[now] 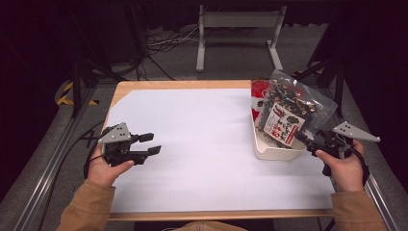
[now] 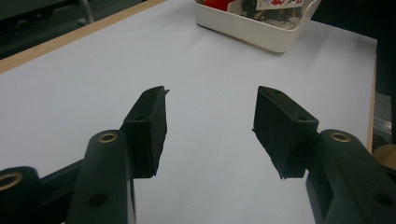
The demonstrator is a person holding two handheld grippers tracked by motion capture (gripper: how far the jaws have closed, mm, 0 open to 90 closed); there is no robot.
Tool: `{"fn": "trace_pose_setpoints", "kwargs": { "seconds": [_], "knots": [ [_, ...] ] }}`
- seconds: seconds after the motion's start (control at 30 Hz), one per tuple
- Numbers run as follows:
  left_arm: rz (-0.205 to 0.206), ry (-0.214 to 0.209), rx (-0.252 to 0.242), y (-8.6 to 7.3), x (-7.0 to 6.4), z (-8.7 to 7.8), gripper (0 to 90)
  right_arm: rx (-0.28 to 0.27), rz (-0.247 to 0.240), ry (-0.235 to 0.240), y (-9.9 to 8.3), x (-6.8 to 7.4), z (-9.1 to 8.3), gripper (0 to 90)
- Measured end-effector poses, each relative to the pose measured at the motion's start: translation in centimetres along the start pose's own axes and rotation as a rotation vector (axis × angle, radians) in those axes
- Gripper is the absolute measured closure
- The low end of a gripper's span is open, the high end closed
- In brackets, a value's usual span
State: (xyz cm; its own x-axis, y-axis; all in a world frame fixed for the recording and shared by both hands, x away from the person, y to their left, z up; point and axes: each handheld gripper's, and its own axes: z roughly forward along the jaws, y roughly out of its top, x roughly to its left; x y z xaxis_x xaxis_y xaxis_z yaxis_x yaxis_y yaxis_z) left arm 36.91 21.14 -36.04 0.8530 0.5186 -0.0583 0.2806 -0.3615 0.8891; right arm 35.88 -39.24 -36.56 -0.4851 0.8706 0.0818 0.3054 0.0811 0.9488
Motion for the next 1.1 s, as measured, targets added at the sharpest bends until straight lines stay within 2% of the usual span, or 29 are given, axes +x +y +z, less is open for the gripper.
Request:
{"fn": "trace_pose_setpoints", "kwargs": {
  "seconds": [0.17, 0.23, 0.27, 0.3, 0.4, 0.53, 0.67, 0.73, 0.8, 0.97, 1.1],
  "knots": [
    [0.001, 0.006, -0.015, 0.1, -0.2, -0.3, 44.1, 0.001, -0.019, -0.008, 0.3, 0.6, -0.7, 30.0],
    [0.001, 0.006, -0.016, 0.1, -0.6, -0.7, 43.2, -0.004, -0.042, -0.039, 0.6, 1.1, -1.9, 28.1],
    [0.001, 0.006, -0.016, 0.1, -0.6, -0.7, 42.8, -0.004, -0.042, -0.039, 0.6, 1.1, -1.9, 28.1],
    [0.006, 0.005, -0.026, 0.0, -0.9, -0.9, 42.6, 0.005, -0.047, -0.055, 0.7, 1.4, -2.7, 27.9],
    [0.010, 0.007, -0.033, -0.2, -1.5, -1.4, 42.0, 0.018, -0.064, -0.069, 0.7, 1.9, -3.6, 27.8],
    [-0.001, 0.018, -0.055, -1.0, -2.1, -2.2, 41.2, 0.042, -0.098, -0.069, 0.3, 2.8, -4.7, 27.8],
    [-0.016, 0.034, -0.061, -2.1, -2.5, -2.8, 40.0, 0.059, -0.116, -0.030, -0.5, 3.9, -4.8, 27.9],
    [-0.019, 0.036, -0.063, -2.6, -2.6, -2.9, 39.3, 0.061, -0.126, -0.026, -0.7, 4.1, -4.8, 27.9],
    [-0.025, 0.043, -0.057, -3.4, -2.7, -3.1, 38.6, 0.078, -0.131, 0.003, -1.4, 4.5, -4.3, 27.8],
    [-0.059, 0.069, -0.068, -4.8, -2.5, -3.7, 37.0, 0.108, -0.133, 0.036, -2.6, 5.0, -3.4, 27.7],
    [-0.089, 0.079, -0.080, -5.4, -2.2, -4.0, 36.1, 0.095, -0.123, 0.050, -3.1, 5.3, -3.0, 27.7]
  ]
}}
